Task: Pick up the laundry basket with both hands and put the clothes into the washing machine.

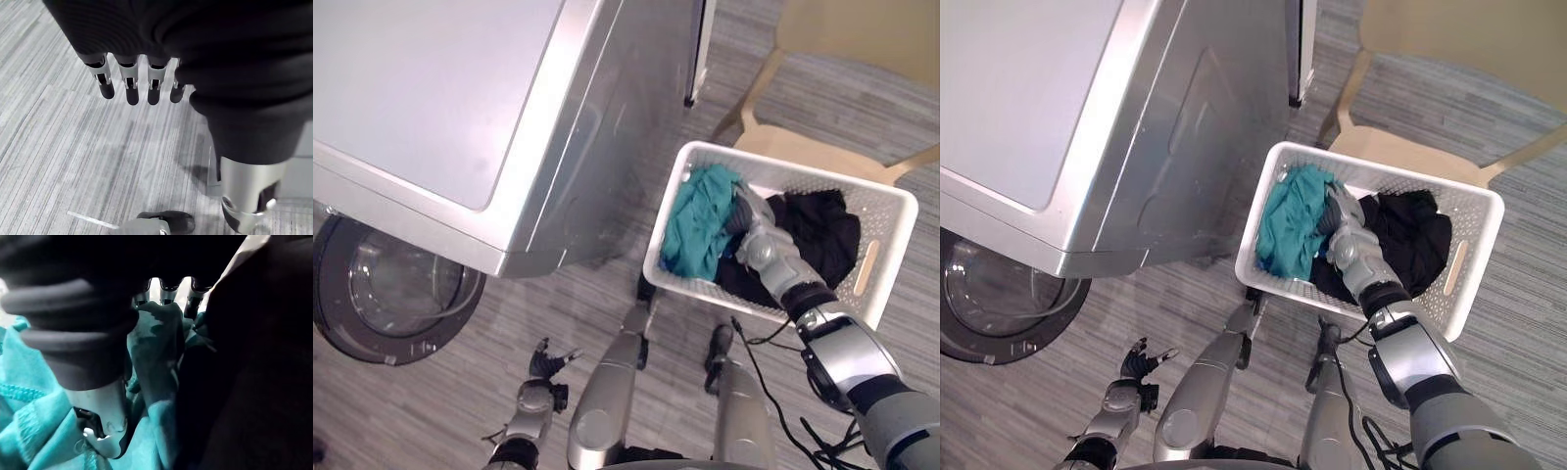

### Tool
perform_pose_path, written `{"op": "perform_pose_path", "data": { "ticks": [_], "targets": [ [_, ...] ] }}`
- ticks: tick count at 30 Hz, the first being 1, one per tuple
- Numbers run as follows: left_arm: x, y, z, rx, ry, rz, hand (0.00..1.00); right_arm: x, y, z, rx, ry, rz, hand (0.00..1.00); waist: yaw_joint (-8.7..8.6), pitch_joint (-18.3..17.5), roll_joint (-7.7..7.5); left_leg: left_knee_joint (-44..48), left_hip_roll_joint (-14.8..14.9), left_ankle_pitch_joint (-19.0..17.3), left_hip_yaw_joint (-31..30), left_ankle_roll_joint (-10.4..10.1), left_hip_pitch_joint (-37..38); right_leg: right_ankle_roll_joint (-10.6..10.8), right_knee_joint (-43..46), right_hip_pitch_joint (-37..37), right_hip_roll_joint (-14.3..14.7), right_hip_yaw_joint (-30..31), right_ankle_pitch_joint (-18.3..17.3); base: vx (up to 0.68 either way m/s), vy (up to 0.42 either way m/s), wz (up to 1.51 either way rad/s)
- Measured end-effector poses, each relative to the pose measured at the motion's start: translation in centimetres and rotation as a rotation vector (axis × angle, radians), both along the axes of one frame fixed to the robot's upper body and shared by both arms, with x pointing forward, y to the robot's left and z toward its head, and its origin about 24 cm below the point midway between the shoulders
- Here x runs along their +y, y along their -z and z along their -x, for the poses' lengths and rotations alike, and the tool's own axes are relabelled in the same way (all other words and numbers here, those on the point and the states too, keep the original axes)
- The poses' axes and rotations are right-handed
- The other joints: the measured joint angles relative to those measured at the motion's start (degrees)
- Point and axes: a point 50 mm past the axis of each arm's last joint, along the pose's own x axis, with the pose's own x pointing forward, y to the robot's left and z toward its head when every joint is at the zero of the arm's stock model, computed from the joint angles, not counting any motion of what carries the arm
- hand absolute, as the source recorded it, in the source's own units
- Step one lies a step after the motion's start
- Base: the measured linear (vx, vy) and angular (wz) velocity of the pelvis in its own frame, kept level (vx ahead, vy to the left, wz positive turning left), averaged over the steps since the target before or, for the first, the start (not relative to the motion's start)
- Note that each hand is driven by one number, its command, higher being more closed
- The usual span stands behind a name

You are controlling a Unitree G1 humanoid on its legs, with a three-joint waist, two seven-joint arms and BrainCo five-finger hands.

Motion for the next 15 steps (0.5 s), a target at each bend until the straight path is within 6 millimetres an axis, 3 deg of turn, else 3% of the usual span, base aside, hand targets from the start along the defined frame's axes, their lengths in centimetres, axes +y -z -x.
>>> {"op": "perform_pose_path", "data": {
  "ticks": [7,13,15],
  "targets": [
    [-1.4,-0.5,-0.7,-0.04,-0.001,0.053,0.0,0.9,-1.6,-0.2,-0.071,-0.018,-0.095,1.0,-0.09,0.1,-0.27,-1.2,0.3,1.0,-1.2,-0.6,-0.8,-0.9,2.3,-0.8,-0.3,-3.2,-2.1,0.04,-0.078,0.22],
    [-1.6,-0.5,-0.8,-0.037,0.012,0.053,0.0,1.1,2.1,1.3,0.036,-0.012,-0.201,1.0,-0.29,0.8,-1.5,-1.8,0.4,1.4,-1.2,-0.8,4.2,-0.9,1.5,4.5,-0.3,-4.4,-2.1,0.1,-0.069,0.07],
    [-1.6,-0.4,-0.7,-0.033,0.023,0.057,0.0,0.9,2.2,1.6,0.034,-0.011,-0.237,1.0,-0.33,0.9,-1.79,-2.0,0.5,1.4,-1.1,-0.8,5.6,-0.9,1.1,6.0,-0.2,-4.5,-2.0,0.03,-0.043,-0.03]
  ]
}}
